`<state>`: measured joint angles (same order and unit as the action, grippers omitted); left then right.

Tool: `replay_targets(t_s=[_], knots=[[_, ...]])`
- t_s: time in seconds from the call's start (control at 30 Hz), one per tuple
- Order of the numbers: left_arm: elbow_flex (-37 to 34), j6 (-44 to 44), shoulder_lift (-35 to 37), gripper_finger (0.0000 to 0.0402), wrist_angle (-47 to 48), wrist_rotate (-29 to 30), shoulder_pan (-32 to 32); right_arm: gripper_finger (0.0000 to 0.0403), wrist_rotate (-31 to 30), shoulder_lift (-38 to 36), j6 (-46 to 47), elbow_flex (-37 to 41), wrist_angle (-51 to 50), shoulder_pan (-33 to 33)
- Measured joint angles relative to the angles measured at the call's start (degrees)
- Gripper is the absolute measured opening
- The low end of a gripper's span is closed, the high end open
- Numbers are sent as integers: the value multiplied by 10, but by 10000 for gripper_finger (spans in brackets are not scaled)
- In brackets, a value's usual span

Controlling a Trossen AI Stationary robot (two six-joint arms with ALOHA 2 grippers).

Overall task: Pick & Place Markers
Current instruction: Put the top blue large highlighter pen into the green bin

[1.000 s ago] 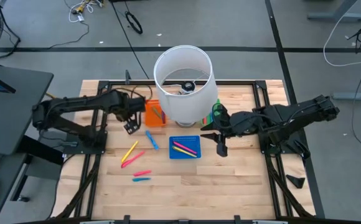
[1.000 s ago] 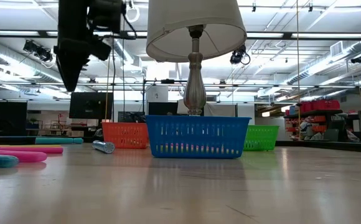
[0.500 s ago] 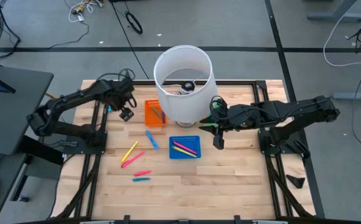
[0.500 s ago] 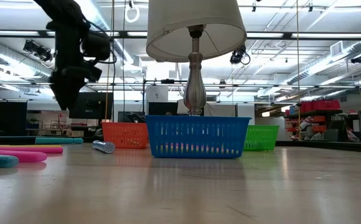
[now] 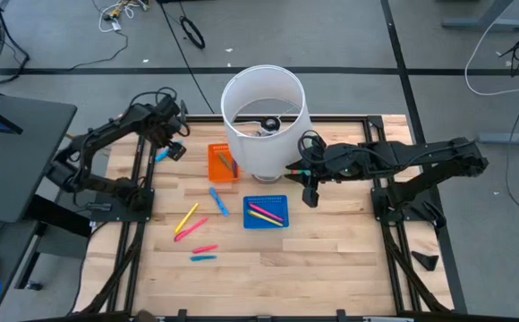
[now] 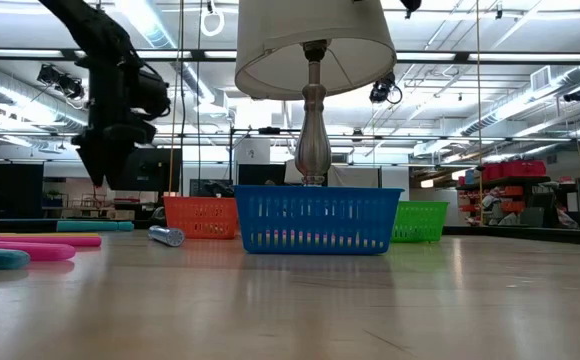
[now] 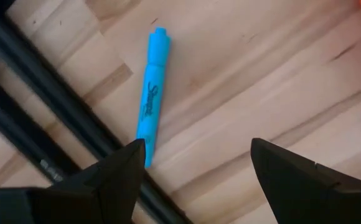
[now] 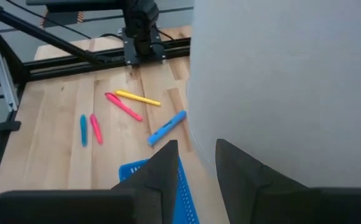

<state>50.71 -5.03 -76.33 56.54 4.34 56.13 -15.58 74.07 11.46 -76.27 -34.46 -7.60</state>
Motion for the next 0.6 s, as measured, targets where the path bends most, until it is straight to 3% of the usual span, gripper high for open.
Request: replay_targets(t_s=[0.4,0.6], knots=[[3,9,-104,298,-73,2,25,110,16,9,0,0,-6,3],[31,30,-144,283,-63,-29,36,110,16,9,0,0,-19,3]])
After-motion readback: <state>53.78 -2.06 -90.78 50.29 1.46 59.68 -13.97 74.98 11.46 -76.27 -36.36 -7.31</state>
